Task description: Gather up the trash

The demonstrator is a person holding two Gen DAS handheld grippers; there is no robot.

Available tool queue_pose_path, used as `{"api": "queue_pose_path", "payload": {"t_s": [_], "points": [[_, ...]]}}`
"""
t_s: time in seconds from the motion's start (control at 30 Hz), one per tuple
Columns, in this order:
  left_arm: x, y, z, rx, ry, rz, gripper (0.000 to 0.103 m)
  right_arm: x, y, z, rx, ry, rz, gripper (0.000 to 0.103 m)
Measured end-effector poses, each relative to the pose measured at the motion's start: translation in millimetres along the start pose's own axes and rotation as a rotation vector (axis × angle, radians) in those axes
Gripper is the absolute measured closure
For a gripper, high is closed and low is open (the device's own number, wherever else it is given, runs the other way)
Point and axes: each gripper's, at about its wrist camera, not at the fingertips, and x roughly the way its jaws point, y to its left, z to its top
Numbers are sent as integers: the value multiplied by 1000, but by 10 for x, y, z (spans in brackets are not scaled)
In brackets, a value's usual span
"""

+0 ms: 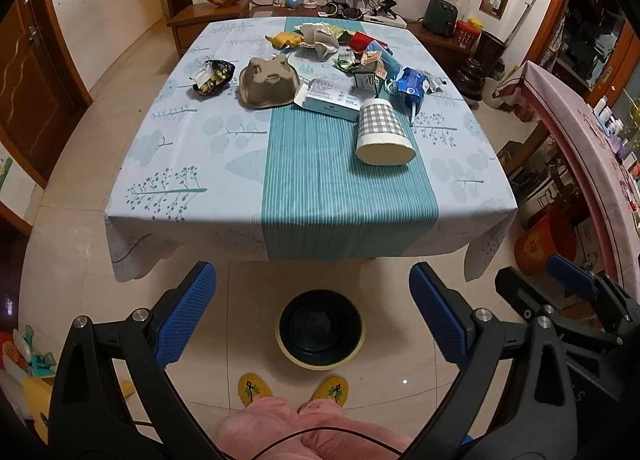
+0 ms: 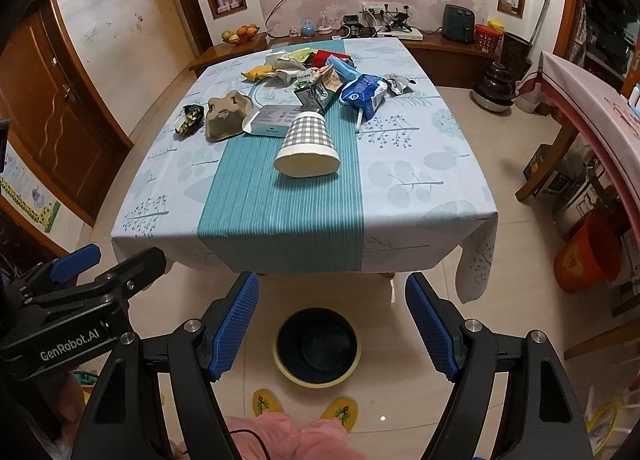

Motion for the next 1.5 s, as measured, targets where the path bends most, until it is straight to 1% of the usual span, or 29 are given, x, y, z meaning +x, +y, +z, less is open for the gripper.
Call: {"api": "queue_pose_path", "payload": {"t_s": [0.47,0.83,1.27,1.4,1.5], "points": [[143,-110,-6,7,13,11,7,39,-28,10,0,2,4,25],[298,-118,21,-19,40,9,7,164,-64,80,2,15,13,25],[227,-12,129,-63,47,12,7,253,14,274,-6,19,58,25],[165,7,218,-66,35,9,7,231,35,361,-4,7,75,25],[113,48,314,-64,17,22,7,224,74,459,-1,-8,88,25]]}}
